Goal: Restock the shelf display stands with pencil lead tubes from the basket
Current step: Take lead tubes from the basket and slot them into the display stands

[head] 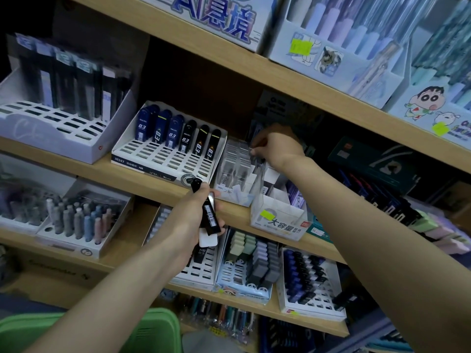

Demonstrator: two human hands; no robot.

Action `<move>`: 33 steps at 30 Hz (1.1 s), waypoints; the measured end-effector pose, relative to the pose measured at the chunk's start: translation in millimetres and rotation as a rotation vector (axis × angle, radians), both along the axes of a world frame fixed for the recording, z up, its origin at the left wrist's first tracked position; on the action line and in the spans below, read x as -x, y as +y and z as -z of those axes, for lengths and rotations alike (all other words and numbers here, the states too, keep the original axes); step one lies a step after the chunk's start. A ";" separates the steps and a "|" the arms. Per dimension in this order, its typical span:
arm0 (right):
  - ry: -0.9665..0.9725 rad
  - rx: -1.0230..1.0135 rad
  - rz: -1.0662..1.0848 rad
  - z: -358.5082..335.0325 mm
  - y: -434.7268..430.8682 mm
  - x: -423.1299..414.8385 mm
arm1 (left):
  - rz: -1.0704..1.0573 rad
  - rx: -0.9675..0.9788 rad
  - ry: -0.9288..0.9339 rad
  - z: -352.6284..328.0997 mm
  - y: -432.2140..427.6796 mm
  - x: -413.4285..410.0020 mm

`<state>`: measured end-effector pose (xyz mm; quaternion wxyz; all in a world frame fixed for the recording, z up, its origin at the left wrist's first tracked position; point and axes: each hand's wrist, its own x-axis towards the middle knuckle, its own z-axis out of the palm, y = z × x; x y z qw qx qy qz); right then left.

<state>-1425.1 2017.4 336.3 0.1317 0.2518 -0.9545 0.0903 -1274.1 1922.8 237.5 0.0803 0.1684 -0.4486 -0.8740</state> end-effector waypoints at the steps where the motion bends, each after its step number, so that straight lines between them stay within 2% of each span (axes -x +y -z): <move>1: 0.028 -0.011 0.001 0.6 -0.7 -1.1 | 0.002 0.001 0.002 -0.5 0.2 -0.2; 17: 0.077 -0.069 0.017 9.7 0.7 -0.2 | 0.007 0.004 0.004 -3.7 -1.1 -6.2; 30: -0.296 -0.054 -0.075 -5.1 3.3 4.0 | -0.012 0.009 0.003 -3.7 -7.5 -5.4; 33: -0.351 0.030 -0.084 -4.8 6.0 5.1 | -0.005 0.023 -0.001 -4.7 -5.4 -4.4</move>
